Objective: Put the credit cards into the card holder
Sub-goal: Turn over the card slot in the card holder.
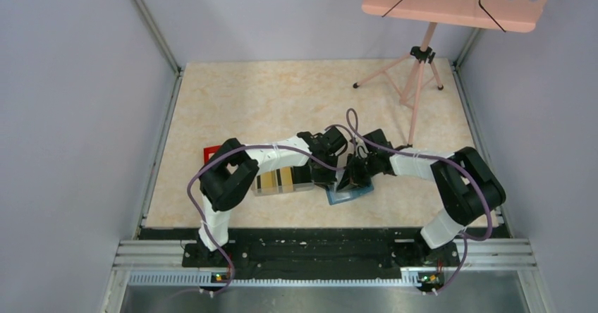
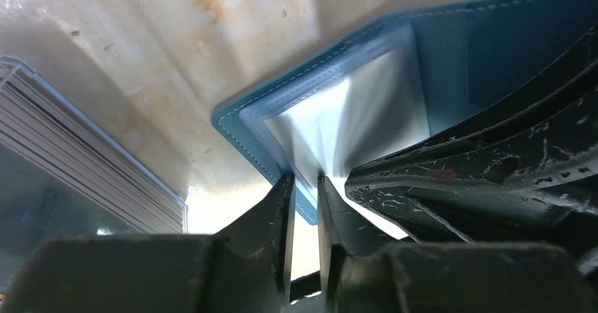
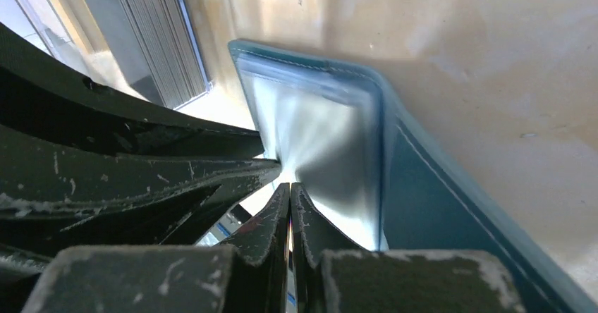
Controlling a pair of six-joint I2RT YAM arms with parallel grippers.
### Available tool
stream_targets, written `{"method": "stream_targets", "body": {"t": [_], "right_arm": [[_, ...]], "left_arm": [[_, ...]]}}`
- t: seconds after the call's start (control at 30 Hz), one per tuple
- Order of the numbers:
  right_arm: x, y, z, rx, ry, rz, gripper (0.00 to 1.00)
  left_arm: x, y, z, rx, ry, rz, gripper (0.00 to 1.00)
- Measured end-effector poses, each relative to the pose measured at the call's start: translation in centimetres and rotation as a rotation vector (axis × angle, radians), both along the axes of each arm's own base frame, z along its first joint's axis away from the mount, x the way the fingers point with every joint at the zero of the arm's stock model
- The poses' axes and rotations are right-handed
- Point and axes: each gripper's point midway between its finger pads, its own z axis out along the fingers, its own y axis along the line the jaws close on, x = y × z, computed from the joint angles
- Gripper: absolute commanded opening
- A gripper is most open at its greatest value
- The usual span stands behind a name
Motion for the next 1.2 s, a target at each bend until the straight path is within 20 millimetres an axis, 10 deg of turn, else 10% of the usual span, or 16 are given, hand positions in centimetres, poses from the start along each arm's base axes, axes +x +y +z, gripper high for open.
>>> {"method": "stream_targets", "body": {"t": [0.4,1.0,1.2], "right_arm": [[3.3,-2.6,2.1,-0.017,-0.094,-0.064,0.01],[0.7,-6.4,-0.8,-0.227,-0.073,0.039,0.00],[0.7,-6.5,-1.0,-0.245,-0.047,0.064,0.00]], "left_arm": [[0.1,-0.2,-0.2,0.022,0.011,-0.003,0.06],[0.2,-0.4,-0.1,0.048,0.020,-0.005,0.05],[0.1,-0.4,-0.1,0.049,0.020,-0.008,0.29]]}}
